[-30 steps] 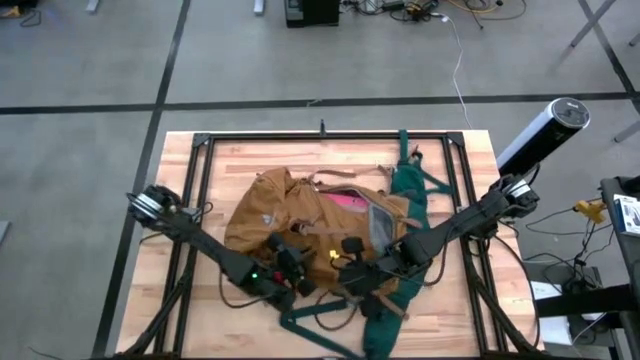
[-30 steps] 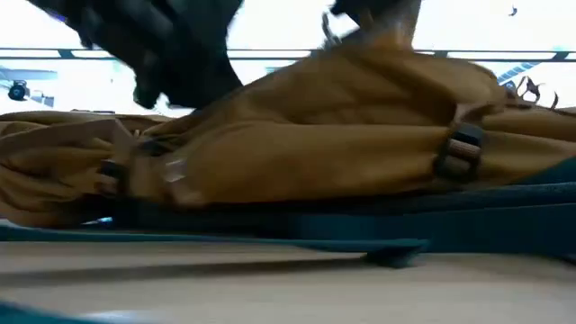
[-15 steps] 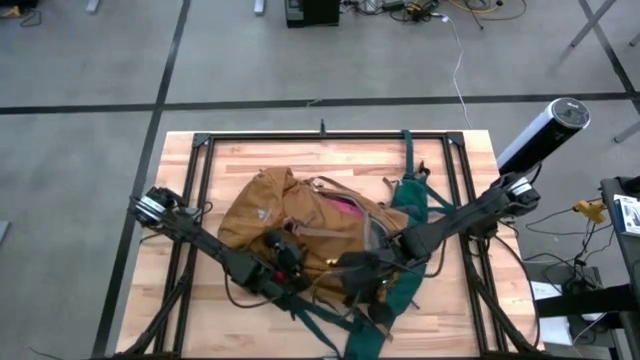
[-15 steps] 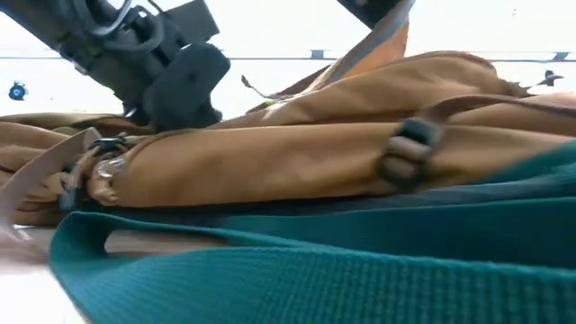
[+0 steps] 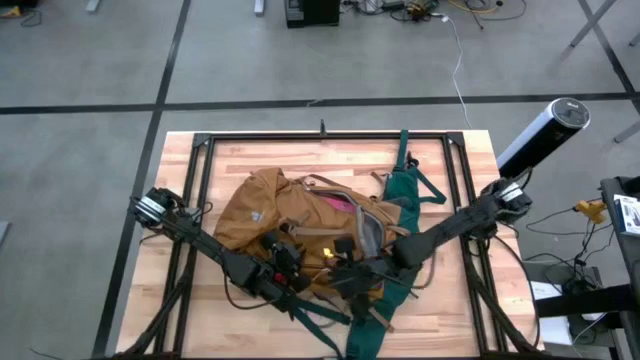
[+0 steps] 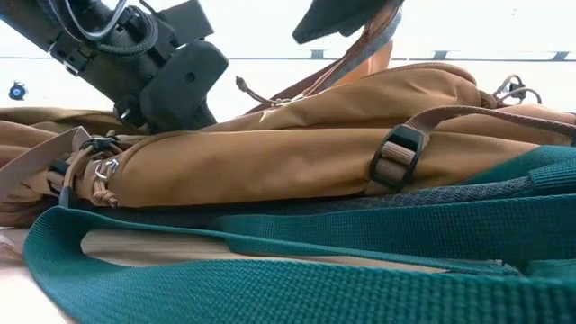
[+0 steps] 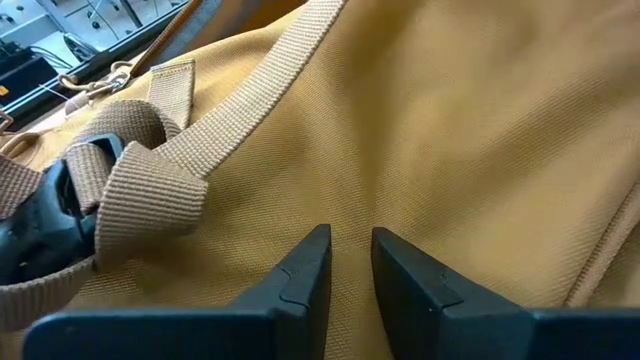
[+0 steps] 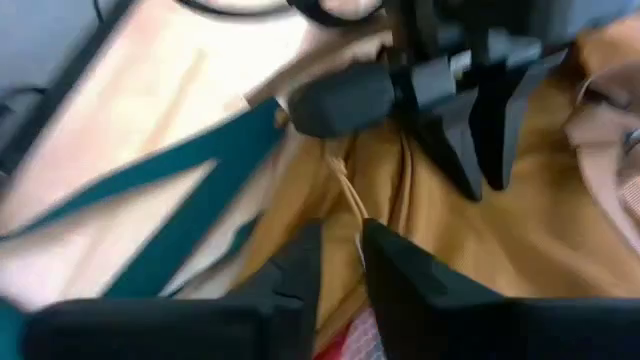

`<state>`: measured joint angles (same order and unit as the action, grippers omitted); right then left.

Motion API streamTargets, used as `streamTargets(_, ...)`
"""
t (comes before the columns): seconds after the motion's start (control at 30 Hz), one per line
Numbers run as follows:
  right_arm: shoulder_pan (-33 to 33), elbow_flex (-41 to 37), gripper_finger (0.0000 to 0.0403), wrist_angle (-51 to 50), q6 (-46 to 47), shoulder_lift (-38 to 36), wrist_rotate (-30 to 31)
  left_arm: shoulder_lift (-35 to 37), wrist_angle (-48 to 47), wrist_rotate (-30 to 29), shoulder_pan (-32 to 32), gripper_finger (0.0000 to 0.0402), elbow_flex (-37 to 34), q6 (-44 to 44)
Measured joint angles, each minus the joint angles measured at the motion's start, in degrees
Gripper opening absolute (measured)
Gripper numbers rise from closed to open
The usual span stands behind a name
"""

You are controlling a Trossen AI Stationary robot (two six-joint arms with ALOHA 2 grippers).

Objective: Unpack backpack
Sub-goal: Close the brown backpack

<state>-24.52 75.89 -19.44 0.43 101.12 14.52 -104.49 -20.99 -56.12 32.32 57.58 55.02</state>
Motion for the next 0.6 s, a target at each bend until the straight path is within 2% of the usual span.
streamTargets(0.17,1.94,2.37,0.0140,0.16,-1.63,5.20,-1.06,0.00,0.24,-0.01,0.00,0.0064,0.00,-0.01)
streamTargets(0.3,2.54,3.76,0.0164,0.51,-0.12,7.71,-0.58,0.00,0.35,0.07,0.07,0.0064,0.00,0.00)
streamTargets(0.4,3.11,3.83,0.0139,0.12,2.64,8.52,0.55,-0.04,0.46,0.07,0.18,0.0064,0.00,0.10)
streamTargets(0.53,3.18,3.85,0.0035,-0.24,3.48,8.06,0.68,-0.04,0.38,0.10,0.26,0.0064,0.00,0.14)
streamTargets(0.6,2.65,4.33,0.0014,-1.66,3.60,7.05,0.80,-0.04,-0.16,0.20,0.32,0.0064,-0.01,0.16)
